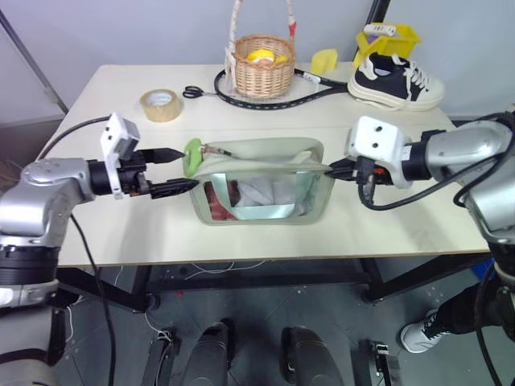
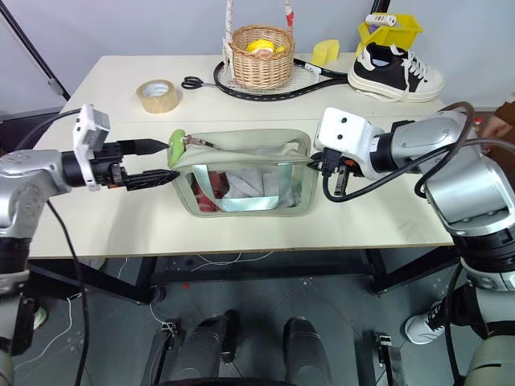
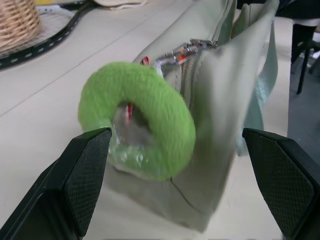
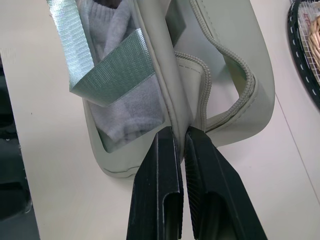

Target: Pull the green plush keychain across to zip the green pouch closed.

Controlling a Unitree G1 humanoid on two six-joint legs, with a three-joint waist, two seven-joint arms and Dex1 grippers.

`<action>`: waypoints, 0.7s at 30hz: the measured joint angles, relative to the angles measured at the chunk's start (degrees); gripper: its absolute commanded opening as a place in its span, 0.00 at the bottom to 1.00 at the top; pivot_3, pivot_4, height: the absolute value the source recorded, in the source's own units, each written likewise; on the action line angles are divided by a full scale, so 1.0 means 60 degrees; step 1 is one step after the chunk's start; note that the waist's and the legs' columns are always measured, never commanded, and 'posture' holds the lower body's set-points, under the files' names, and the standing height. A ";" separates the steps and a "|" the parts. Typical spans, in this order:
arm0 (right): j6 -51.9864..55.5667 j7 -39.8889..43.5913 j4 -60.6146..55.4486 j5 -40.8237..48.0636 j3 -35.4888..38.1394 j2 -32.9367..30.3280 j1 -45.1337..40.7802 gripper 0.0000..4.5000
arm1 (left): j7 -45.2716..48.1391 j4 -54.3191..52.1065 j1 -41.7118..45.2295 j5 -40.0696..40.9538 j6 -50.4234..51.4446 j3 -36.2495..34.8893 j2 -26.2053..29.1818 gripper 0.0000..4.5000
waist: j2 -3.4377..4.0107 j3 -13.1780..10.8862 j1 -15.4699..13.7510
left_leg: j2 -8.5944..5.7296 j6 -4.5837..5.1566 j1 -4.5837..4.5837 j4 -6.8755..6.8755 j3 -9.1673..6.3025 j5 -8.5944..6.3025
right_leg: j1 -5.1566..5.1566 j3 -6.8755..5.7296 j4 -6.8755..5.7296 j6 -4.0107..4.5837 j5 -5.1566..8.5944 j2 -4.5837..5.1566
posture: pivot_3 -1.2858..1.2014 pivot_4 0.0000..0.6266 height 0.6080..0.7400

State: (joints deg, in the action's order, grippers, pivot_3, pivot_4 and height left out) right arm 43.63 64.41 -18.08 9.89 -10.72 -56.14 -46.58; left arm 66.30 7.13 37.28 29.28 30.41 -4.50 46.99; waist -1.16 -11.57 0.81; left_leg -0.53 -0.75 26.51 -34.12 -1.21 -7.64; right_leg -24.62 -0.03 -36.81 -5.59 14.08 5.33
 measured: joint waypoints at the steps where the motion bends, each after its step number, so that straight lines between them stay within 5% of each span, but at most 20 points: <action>1: 0.0027 -0.0003 -0.0009 0.0001 0.0000 0.0000 0.0000 0.01 | 0.0003 0.0163 0.0124 -0.0058 -0.0078 0.0073 -0.0027 1.00 | 0.0000 0.0000 -0.0003 | 0.0000 0.0001 0.0000 0.0000 0.0008 0.0000 | 0.0000 -0.0001 -0.0001 0.0000 0.0000 -0.0007 | 0.52 0.24 0.88; 4: 0.0102 -0.0023 -0.0099 0.0006 0.0001 -0.0012 0.0003 0.01 | 0.0080 0.0532 0.0373 -0.0059 -0.0073 0.0070 -0.0066 1.00 | 0.0000 0.0000 -0.0008 | 0.0003 0.0001 0.0000 -0.0001 0.0013 0.0001 | 0.0000 -0.0001 -0.0001 -0.0001 0.0000 -0.0025 | 0.52 0.24 0.88; 7: 0.0195 -0.0053 -0.0182 0.0073 0.0017 -0.0025 0.0036 0.00 | 0.0331 0.0803 0.0557 0.0020 0.0023 0.0047 -0.0063 0.82 | 0.0000 0.0000 -0.0009 | 0.0004 0.0001 0.0001 -0.0003 0.0013 0.0001 | 0.0001 -0.0001 -0.0001 -0.0001 0.0000 -0.0028 | 0.52 0.24 0.88; 11: 0.0298 -0.0099 -0.0346 0.0095 0.0026 -0.0051 0.0122 0.00 | 0.0599 0.0965 0.0578 0.0043 0.0077 0.0045 -0.0053 0.37 | 0.0000 0.0000 -0.0009 | 0.0004 0.0002 0.0000 -0.0004 0.0013 0.0001 | 0.0002 -0.0002 -0.0003 -0.0001 -0.0001 -0.0028 | 0.52 0.24 0.88; 21: 0.0382 -0.0171 -0.0453 0.0278 0.0059 -0.0184 0.0190 0.00 | 0.1089 0.1334 0.0683 0.0434 0.0842 -0.0326 0.0413 0.37 | 0.0000 0.0000 -0.0005 | 0.0005 0.0002 0.0000 -0.0007 0.0012 0.0000 | 0.0003 -0.0002 -0.0002 -0.0001 -0.0001 -0.0028 | 0.52 0.24 0.88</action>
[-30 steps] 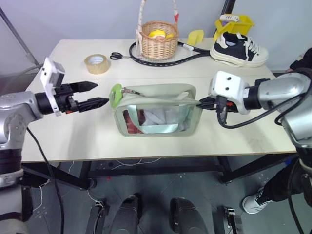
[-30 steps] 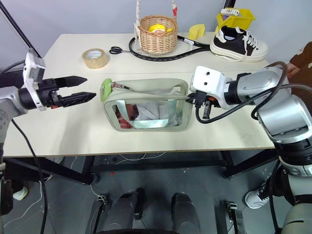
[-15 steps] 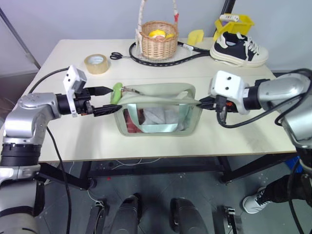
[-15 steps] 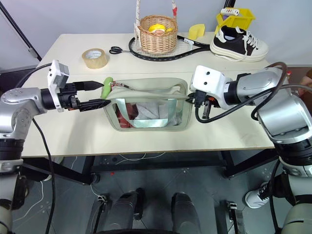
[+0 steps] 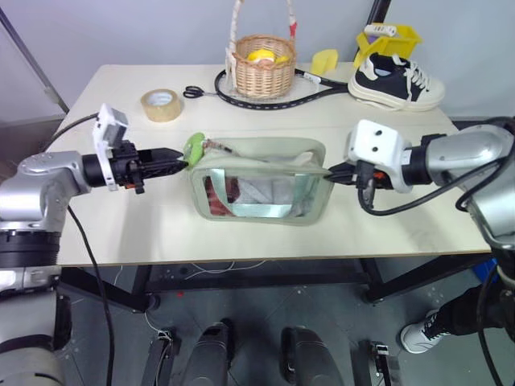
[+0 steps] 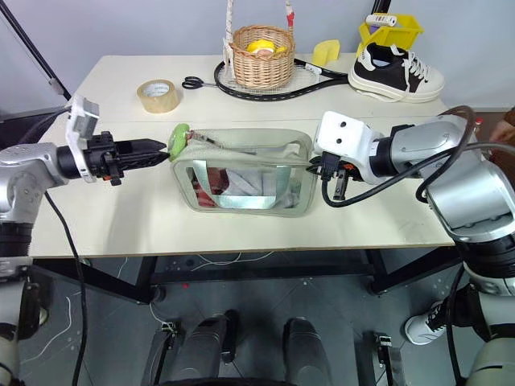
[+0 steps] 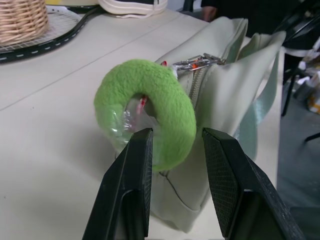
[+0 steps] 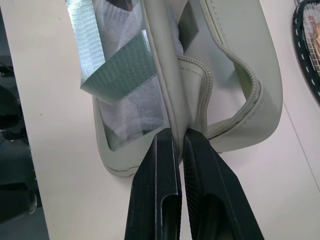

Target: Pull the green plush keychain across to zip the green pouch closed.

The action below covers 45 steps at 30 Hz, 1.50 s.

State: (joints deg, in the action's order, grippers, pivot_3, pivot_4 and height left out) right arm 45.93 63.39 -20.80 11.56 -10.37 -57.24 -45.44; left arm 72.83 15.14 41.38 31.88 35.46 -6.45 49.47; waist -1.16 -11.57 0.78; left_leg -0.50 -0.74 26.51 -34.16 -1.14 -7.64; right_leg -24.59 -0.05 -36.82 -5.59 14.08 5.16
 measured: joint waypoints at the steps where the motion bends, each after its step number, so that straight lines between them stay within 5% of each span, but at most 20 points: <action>1: 0.0001 -0.0009 -0.0004 0.0002 0.0000 -0.0011 0.0001 0.00 | 0.0204 0.0020 -0.0002 0.0021 0.0068 -0.0001 0.0156 0.37 | 0.0000 0.0000 0.0002 | 0.0001 0.0000 0.0000 0.0000 0.0000 0.0000 | 0.0000 0.0000 0.0000 0.0000 0.0000 0.0000 | 0.52 0.24 0.88; 6: 0.0000 -0.0034 -0.0007 0.0003 0.0011 -0.0029 0.0005 0.00 | 0.0224 0.0661 0.0316 -0.0055 0.0005 -0.0117 0.0254 0.37 | -0.0001 0.0001 -0.0029 | 0.0001 -0.0001 -0.0001 -0.0002 -0.0003 -0.0001 | 0.0004 -0.0004 0.0001 0.0001 0.0000 0.0002 | 0.52 0.24 0.88; 16: -0.0002 -0.0108 -0.0051 0.0072 0.0013 -0.0030 0.0054 0.00 | -0.0420 0.1286 0.0737 -0.0632 -0.0226 0.0218 -0.1040 0.37 | -0.0001 0.0001 -0.0018 | 0.0002 0.0003 0.0000 -0.0007 -0.0001 0.0002 | 0.0003 -0.0003 -0.0010 -0.0002 -0.0001 -0.0007 | 0.52 0.24 0.88; 19: 0.0005 -0.0148 -0.0069 0.0089 0.0016 -0.0034 0.0071 0.00 | -0.0639 0.1707 0.1120 -0.0633 0.0063 0.0198 -0.1173 0.54 | -0.0002 0.0001 -0.0017 | 0.0002 0.0004 0.0000 -0.0008 -0.0001 0.0002 | 0.0003 -0.0003 -0.0013 -0.0004 -0.0001 -0.0011 | 0.52 0.24 0.88; 22: 0.0052 -0.0181 -0.0107 0.0108 0.0019 -0.0036 0.0118 0.00 | -0.0860 0.1935 0.1285 -0.0683 0.0061 0.0163 -0.1175 0.86 | -0.0001 0.0001 -0.0015 | 0.0002 0.0004 -0.0001 -0.0009 0.0000 0.0002 | 0.0003 -0.0002 -0.0016 -0.0007 -0.0003 -0.0011 | 0.52 0.24 0.88; 34: 0.0199 -0.0267 -0.0272 0.0173 0.0196 -0.0084 0.0291 0.00 | -0.1572 0.2291 0.1246 -0.0673 0.0612 -0.0226 -0.1645 0.86 | -0.0003 0.0002 -0.0038 | 0.0003 0.0004 -0.0001 -0.0017 -0.0003 0.0002 | 0.0009 -0.0005 -0.0018 -0.0007 -0.0002 -0.0012 | 0.52 0.24 0.88; 37: 0.0201 -0.0266 -0.0277 0.0181 0.0195 -0.0083 0.0292 0.00 | -0.1578 0.2174 0.1008 -0.0662 0.0788 -0.0175 -0.1900 0.67 | -0.0003 0.0002 -0.0022 | 0.0004 0.0004 -0.0001 -0.0016 -0.0004 0.0002 | 0.0008 -0.0004 -0.0021 -0.0008 -0.0003 -0.0014 | 0.52 0.24 0.88; 43: 0.0277 -0.0286 -0.0283 0.0180 0.0217 -0.0086 0.0291 0.00 | -0.1741 0.1748 0.0912 -0.0641 0.1101 -0.0192 -0.2004 0.00 | -0.0003 0.0002 -0.0028 | 0.0006 0.0004 -0.0003 -0.0016 -0.0005 0.0002 | 0.0008 -0.0005 -0.0023 -0.0008 -0.0003 -0.0015 | 0.52 0.24 0.88; 45: 0.0321 -0.0298 -0.0316 0.0184 0.0221 -0.0086 0.0291 0.00 | -0.1796 0.1627 0.0850 -0.0627 0.1154 -0.0215 -0.1979 0.00 | -0.0004 0.0002 -0.0027 | 0.0006 0.0004 -0.0002 -0.0017 -0.0005 0.0002 | 0.0008 -0.0004 -0.0023 -0.0008 -0.0003 -0.0015 | 0.52 0.24 0.88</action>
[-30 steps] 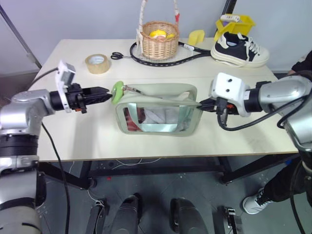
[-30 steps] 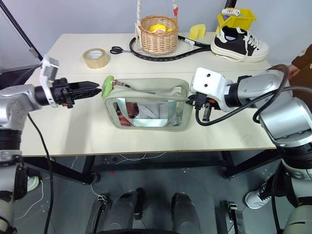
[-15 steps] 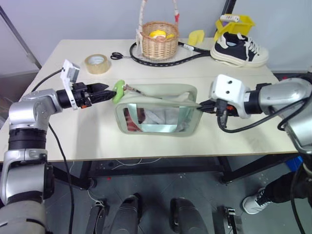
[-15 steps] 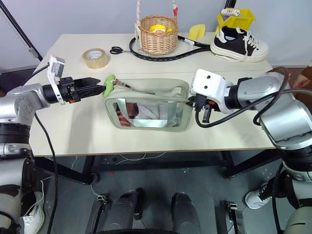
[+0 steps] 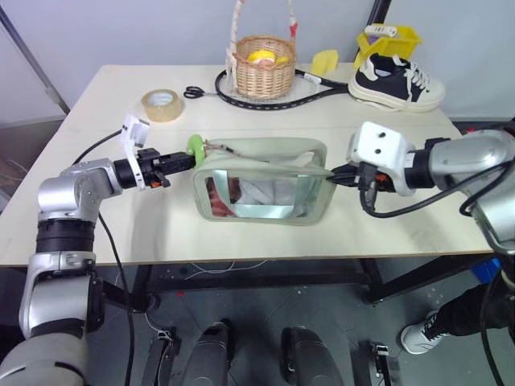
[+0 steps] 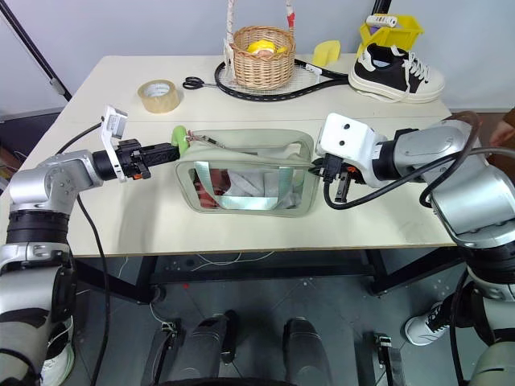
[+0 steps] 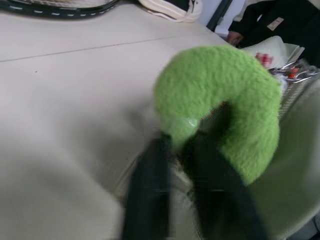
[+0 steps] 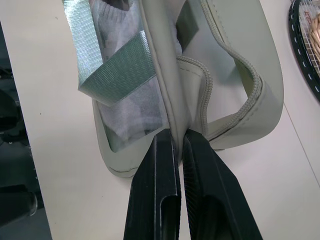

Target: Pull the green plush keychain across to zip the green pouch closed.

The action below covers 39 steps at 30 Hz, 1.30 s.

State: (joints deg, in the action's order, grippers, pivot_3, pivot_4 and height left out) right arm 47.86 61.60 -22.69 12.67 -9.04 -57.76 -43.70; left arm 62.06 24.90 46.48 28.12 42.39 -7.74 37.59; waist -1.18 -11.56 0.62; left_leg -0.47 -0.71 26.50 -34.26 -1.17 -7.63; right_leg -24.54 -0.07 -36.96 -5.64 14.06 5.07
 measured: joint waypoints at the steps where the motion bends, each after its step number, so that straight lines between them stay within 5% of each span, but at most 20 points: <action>1: 0.0023 -0.0004 -0.0015 0.0001 0.0001 0.0000 0.0000 0.00 | -0.0016 -0.0105 -0.0037 0.0009 0.0014 -0.0015 0.0027 0.00 | 0.0000 0.0000 0.0003 | 0.0000 0.0000 0.0000 0.0000 0.0000 0.0000 | 0.0000 0.0000 0.0000 0.0000 0.0000 0.0001 | 0.52 0.24 0.88; 12: 0.0106 -0.0087 -0.0117 0.0136 0.0003 0.0005 0.0023 0.00 | -0.0408 -0.2594 0.0555 0.2191 0.2177 -0.1301 0.0469 0.00 | -0.0002 -0.0001 -0.0043 | -0.0002 -0.0001 -0.0003 -0.0003 -0.0007 -0.0001 | 0.0011 -0.0006 0.0005 0.0002 0.0001 0.0005 | 0.52 0.24 0.88; 25: 0.0084 -0.0101 -0.0103 0.0171 -0.0008 0.0005 0.0020 0.00 | -0.0453 -0.3253 0.0222 0.2053 0.1928 -0.0253 0.0293 0.00 | -0.0002 -0.0001 -0.0007 | 0.0002 0.0000 -0.0008 -0.0002 -0.0002 0.0000 | 0.0012 -0.0003 0.0001 0.0003 0.0002 -0.0004 | 0.52 0.24 0.88; 28: 0.0076 -0.0112 -0.0094 0.0165 -0.0008 0.0007 0.0018 0.00 | -0.0638 -0.3165 0.0385 0.1517 0.1538 0.0494 -0.0119 0.20 | -0.0003 -0.0001 -0.0023 | 0.0000 0.0000 -0.0007 -0.0007 -0.0002 0.0000 | 0.0015 -0.0003 0.0002 0.0003 0.0002 -0.0004 | 0.52 0.24 0.88; 35: 0.0090 -0.0182 -0.0105 0.0182 -0.0079 0.0054 0.0015 0.00 | -0.0534 -0.2682 0.0832 0.0832 0.0921 0.1083 0.0130 0.96 | -0.0003 -0.0001 0.0037 | 0.0007 0.0002 -0.0010 0.0000 0.0000 -0.0001 | 0.0005 -0.0001 -0.0006 0.0001 0.0001 -0.0013 | 0.52 0.24 0.88; 39: 0.0108 -0.0265 -0.0115 0.0184 -0.0075 0.0052 0.0020 0.00 | -0.0110 -0.2292 0.0826 0.0733 0.0609 0.1019 0.0825 0.96 | -0.0003 -0.0001 0.0025 | 0.0008 0.0002 -0.0008 -0.0001 -0.0001 -0.0002 | 0.0005 -0.0002 -0.0004 0.0003 0.0002 -0.0011 | 0.52 0.24 0.88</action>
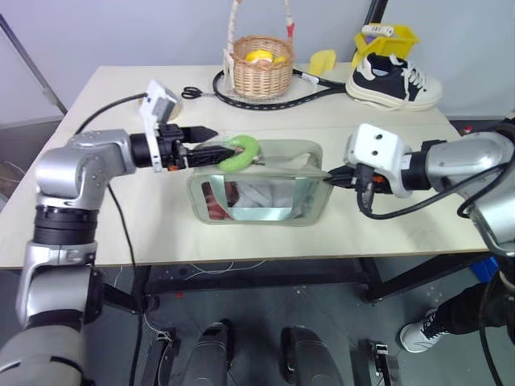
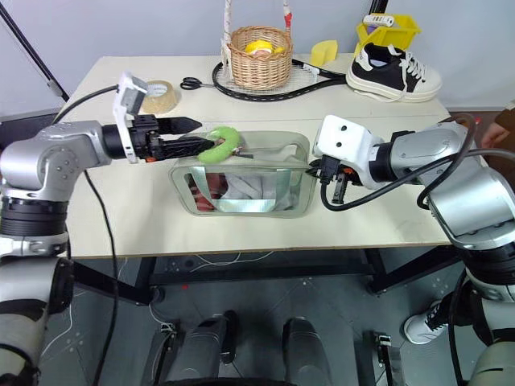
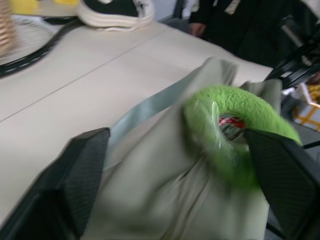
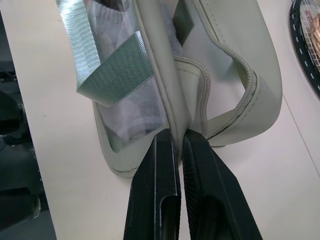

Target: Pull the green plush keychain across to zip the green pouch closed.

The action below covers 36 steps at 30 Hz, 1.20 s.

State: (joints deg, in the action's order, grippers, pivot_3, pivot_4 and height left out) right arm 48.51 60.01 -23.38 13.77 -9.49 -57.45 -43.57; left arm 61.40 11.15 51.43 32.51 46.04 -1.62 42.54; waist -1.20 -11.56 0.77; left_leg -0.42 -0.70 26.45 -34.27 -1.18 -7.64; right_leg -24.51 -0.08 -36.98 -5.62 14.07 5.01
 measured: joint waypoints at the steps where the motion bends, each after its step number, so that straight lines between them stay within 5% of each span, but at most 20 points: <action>1: 0.0003 -0.0006 -0.0001 0.0001 0.0000 -0.0001 0.0012 0.00 | 0.0098 0.0075 -0.0003 -0.0058 -0.0093 -0.0038 0.0185 0.96 | 0.0000 0.0000 0.0000 | 0.0000 0.0000 0.0000 0.0000 0.0000 0.0000 | -0.0001 0.0000 0.0000 0.0000 0.0000 0.0000 | 0.52 0.24 0.88; 6: -0.0004 -0.0028 0.0001 0.0008 -0.0003 0.0007 0.0056 0.00 | 0.1570 -0.0290 -0.0933 0.0279 -0.0243 -0.0441 0.1439 0.96 | 0.0001 0.0000 0.0034 | 0.0004 -0.0002 0.0000 0.0009 0.0007 -0.0002 | -0.0010 0.0005 0.0002 0.0004 0.0002 0.0007 | 0.52 0.24 0.88; 14: -0.0010 -0.0092 0.0017 -0.0002 -0.0001 0.0012 0.0044 0.00 | 0.2541 -0.1556 -0.2793 0.0212 -0.1065 -0.0250 0.1702 0.96 | 0.0001 0.0000 -0.0012 | 0.0006 -0.0005 0.0004 0.0008 -0.0002 -0.0004 | -0.0007 0.0003 0.0014 0.0014 0.0004 0.0043 | 0.52 0.24 0.88; 17: -0.0011 -0.0086 0.0037 -0.0003 -0.0015 0.0014 0.0010 0.00 | 0.1954 -0.1379 -0.2573 -0.0165 -0.1367 -0.0187 0.1194 0.77 | 0.0001 0.0000 -0.0021 | 0.0006 -0.0003 0.0004 0.0007 0.0000 -0.0004 | -0.0007 0.0003 0.0014 0.0014 0.0004 0.0043 | 0.52 0.24 0.88; 24: -0.0012 -0.0047 0.0039 0.0010 -0.0109 0.0018 -0.0033 0.00 | 0.1395 -0.1209 -0.2477 -0.0442 -0.1782 -0.0152 0.0584 0.01 | 0.0001 0.0000 0.0008 | 0.0009 0.0000 0.0004 0.0008 0.0009 -0.0003 | -0.0010 0.0004 0.0011 0.0013 0.0004 0.0011 | 0.52 0.24 0.88; 29: 0.0162 0.0030 -0.0001 0.0156 -0.0107 0.0008 -0.0033 0.00 | 0.1364 -0.1210 -0.2481 -0.0554 -0.1861 -0.0149 0.0586 0.01 | 0.0001 0.0000 -0.0003 | 0.0009 0.0000 0.0004 0.0007 0.0010 -0.0003 | -0.0009 0.0004 0.0012 0.0013 0.0004 0.0011 | 0.52 0.24 0.88; 30: 0.0230 0.0064 -0.0009 0.0210 -0.0096 0.0005 -0.0032 0.16 | 0.1358 -0.1210 -0.2481 -0.0559 -0.1863 -0.0147 0.0585 0.00 | 0.0001 0.0000 -0.0005 | 0.0009 0.0000 0.0004 0.0007 0.0010 -0.0003 | -0.0008 0.0004 0.0011 0.0013 0.0004 0.0011 | 0.52 0.24 0.88; 36: 0.1074 0.0570 -0.0011 0.1794 0.1049 0.0208 -0.0692 0.77 | 0.1183 -0.1215 -0.2490 -0.0624 -0.1897 -0.0151 0.0576 0.00 | 0.0002 -0.0001 -0.0003 | 0.0009 0.0001 0.0004 0.0007 0.0009 -0.0003 | -0.0008 0.0004 0.0011 0.0011 0.0003 0.0011 | 0.52 0.24 0.88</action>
State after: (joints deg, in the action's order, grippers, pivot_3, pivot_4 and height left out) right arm 54.95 63.43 -23.45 24.54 -3.20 -56.20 -47.72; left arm 68.50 3.85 36.49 28.77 34.65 -2.53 46.00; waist -1.18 -11.57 0.75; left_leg -0.36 -0.70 26.47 -34.23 -1.13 -7.66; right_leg -24.56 -0.06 -36.92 -5.55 14.09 5.08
